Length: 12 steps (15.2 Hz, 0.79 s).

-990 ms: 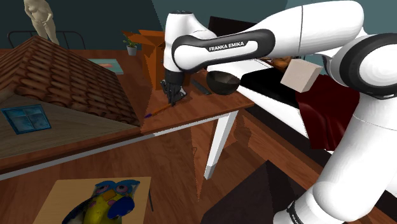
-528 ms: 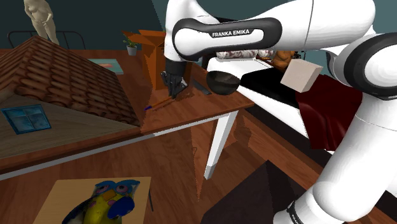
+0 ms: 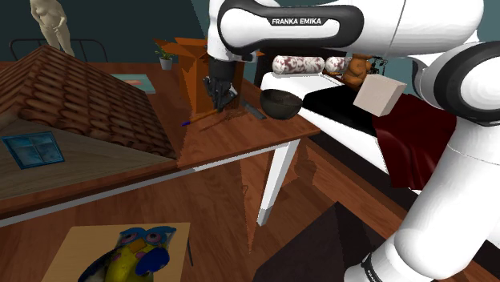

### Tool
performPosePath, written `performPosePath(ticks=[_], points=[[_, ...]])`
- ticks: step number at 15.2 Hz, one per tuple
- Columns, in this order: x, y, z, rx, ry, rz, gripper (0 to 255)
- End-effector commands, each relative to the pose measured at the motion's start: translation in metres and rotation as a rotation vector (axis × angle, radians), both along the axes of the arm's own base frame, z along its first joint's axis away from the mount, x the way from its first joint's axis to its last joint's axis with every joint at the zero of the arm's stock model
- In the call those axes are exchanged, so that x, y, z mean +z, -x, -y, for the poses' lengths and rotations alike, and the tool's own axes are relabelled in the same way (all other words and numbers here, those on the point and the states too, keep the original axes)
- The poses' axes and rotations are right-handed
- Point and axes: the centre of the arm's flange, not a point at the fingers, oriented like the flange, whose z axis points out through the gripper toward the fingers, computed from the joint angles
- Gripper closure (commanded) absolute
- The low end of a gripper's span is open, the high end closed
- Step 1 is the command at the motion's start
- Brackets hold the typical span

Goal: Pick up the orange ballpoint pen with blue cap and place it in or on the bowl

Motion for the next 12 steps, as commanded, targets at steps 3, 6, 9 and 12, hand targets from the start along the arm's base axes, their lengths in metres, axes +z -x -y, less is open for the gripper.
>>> performPosePath(ticks=[3,6,9,12], points=[[0.021,0.001,0.000,0.000,0.000,-0.001,255],[0.036,0.001,0.000,0.000,0.000,-0.001,255],[0.052,0.001,0.000,0.000,0.000,-0.001,255],[0.068,0.001,0.000,0.000,0.000,-0.001,255]])
